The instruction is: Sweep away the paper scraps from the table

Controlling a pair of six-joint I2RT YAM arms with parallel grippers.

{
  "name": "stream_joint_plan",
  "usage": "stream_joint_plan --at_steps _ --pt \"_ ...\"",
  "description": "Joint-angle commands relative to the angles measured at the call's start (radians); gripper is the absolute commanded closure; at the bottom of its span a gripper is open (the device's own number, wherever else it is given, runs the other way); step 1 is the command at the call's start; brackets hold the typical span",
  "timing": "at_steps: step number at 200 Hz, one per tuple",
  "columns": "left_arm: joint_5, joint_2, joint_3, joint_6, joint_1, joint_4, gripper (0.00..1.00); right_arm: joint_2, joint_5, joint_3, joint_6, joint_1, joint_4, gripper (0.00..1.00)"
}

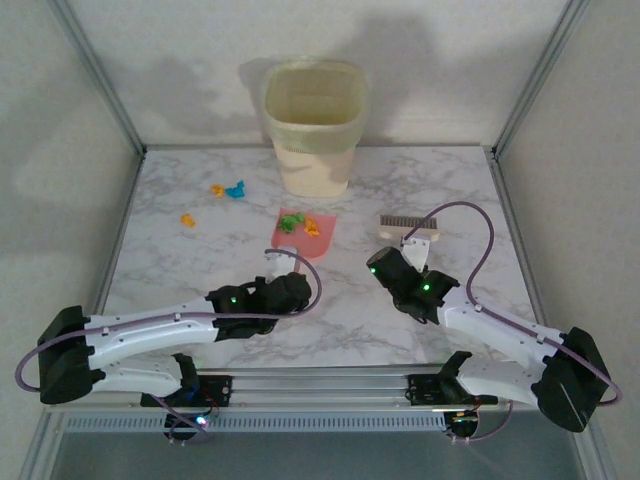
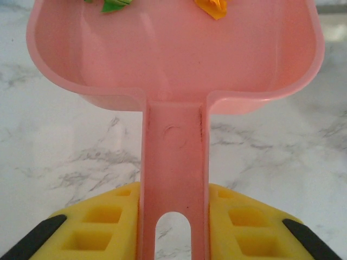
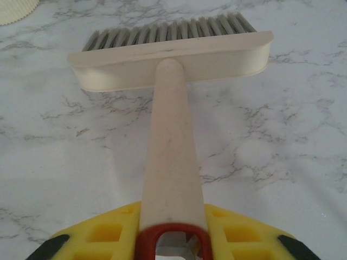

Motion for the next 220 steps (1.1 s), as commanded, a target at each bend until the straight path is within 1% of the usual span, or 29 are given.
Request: stream_joint_plan --at_steps 1,30,55,84,102,122,155,193,220 --pt "-0.042 -0.006 0.094 0.029 -0.008 -0.068 1.0 0.002 0.018 -0.001 0.023 -0.006 0.034 1.0" --pt "-0.013 0.057 0.246 0.047 -0.008 -0.156 1.0 0.01 0.012 0.003 0.021 -0.007 0.035 1.0" --pt "-0.01 0.146 0.4 0.052 -0.008 -0.252 1.0 0.009 0.009 0.002 0.017 -0.007 0.036 1.0" --pt "0.014 0.256 0.578 0.056 0.02 -0.34 1.0 0.004 0.007 -0.001 0.014 -0.007 0.04 1.0" --pt "0.104 0.314 0.68 0.066 0.066 -0.369 1.0 0.004 0.005 -0.001 0.012 -0.007 0.04 1.0" --pt "0.201 0.37 0.81 0.077 0.136 -0.399 1.0 0.003 0.004 0.001 0.012 -0.007 0.039 1.0" --pt "0.38 0.464 1.0 0.084 0.212 -0.386 1.0 0.004 0.001 -0.001 0.012 -0.007 0.041 1.0" --pt "0.464 0.593 1.242 0.079 0.255 -0.435 1.0 0.008 -0.015 -0.001 0.012 -0.007 0.044 1.0" --pt "0.547 0.666 1.401 0.064 0.323 -0.467 1.0 0.011 -0.018 -0.001 0.006 -0.007 0.046 1.0"
